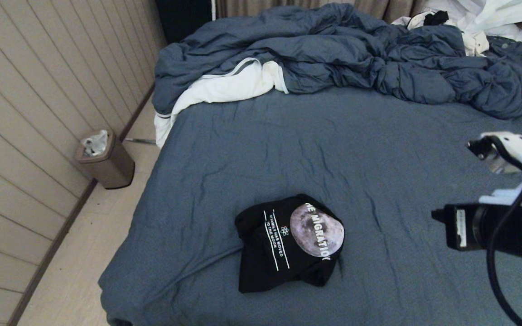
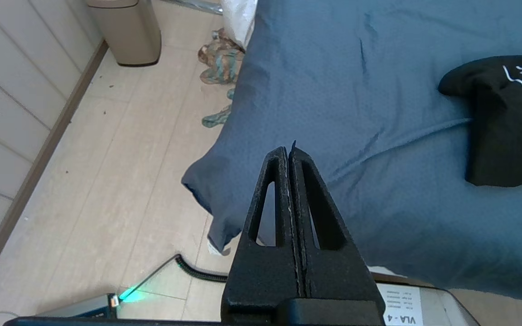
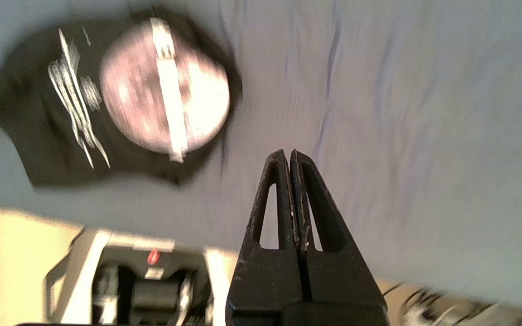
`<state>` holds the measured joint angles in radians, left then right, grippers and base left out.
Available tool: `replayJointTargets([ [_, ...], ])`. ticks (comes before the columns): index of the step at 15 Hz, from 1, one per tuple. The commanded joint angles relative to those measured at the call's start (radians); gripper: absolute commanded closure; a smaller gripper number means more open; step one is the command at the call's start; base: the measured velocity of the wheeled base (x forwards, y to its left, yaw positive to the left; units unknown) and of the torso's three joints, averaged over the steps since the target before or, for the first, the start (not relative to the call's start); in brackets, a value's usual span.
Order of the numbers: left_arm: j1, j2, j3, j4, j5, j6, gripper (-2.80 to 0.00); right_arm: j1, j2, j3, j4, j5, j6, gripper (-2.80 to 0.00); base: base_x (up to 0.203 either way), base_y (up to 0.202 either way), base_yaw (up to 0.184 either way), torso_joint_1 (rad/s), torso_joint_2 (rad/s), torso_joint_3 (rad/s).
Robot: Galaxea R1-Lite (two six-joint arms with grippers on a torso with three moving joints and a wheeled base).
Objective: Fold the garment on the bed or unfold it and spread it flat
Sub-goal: Unford the black T-shirt
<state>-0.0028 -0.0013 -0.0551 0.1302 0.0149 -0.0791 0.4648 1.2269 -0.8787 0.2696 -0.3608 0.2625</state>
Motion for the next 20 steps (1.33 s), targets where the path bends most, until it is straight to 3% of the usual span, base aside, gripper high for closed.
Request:
replayJointTargets([
  [1,0.000,0.001,0.000,0.000,0.000,-0.001,0.00,-0.069,-0.078,0.180,-0.124,0.058,0.007,0.00,0.000,0.000,0.000,0.000,0.00,0.000],
  [3,0.001,0.001,0.000,0.000,0.000,-0.001,0.00,-0.105,-0.100,0.261,-0.215,0.070,0.020,0.00,0.000,0.000,0.000,0.000,0.00,0.000],
  [7,0.000,0.001,0.001,0.002,0.000,0.005,0.00,-0.198,-0.184,0.348,-0.231,0.081,0.014,0.00,0.000,0.000,0.000,0.000,0.00,0.000],
  [9,0.001,0.002,-0.001,0.008,-0.003,0.018,0.00,-0.202,-0.184,0.363,-0.233,0.084,0.010,0.00,0.000,0.000,0.000,0.000,0.00,0.000],
  [12,0.001,0.003,0.004,0.005,-0.012,0.105,0.00,-0.199,-0.134,0.355,-0.288,0.092,-0.002,0.00,0.000,0.000,0.000,0.000,0.00,0.000],
  [16,0.001,0.003,0.003,0.004,-0.013,0.111,0.00,-0.203,-0.032,0.363,-0.374,0.102,-0.008,0.00,0.000,0.000,0.000,0.000,0.00,0.000],
  [20,0.001,0.006,-0.016,0.011,-0.008,0.103,0.00,-0.209,-0.003,0.351,-0.380,0.103,-0.009,0.00,0.000,0.000,0.000,0.000,0.00,0.000],
])
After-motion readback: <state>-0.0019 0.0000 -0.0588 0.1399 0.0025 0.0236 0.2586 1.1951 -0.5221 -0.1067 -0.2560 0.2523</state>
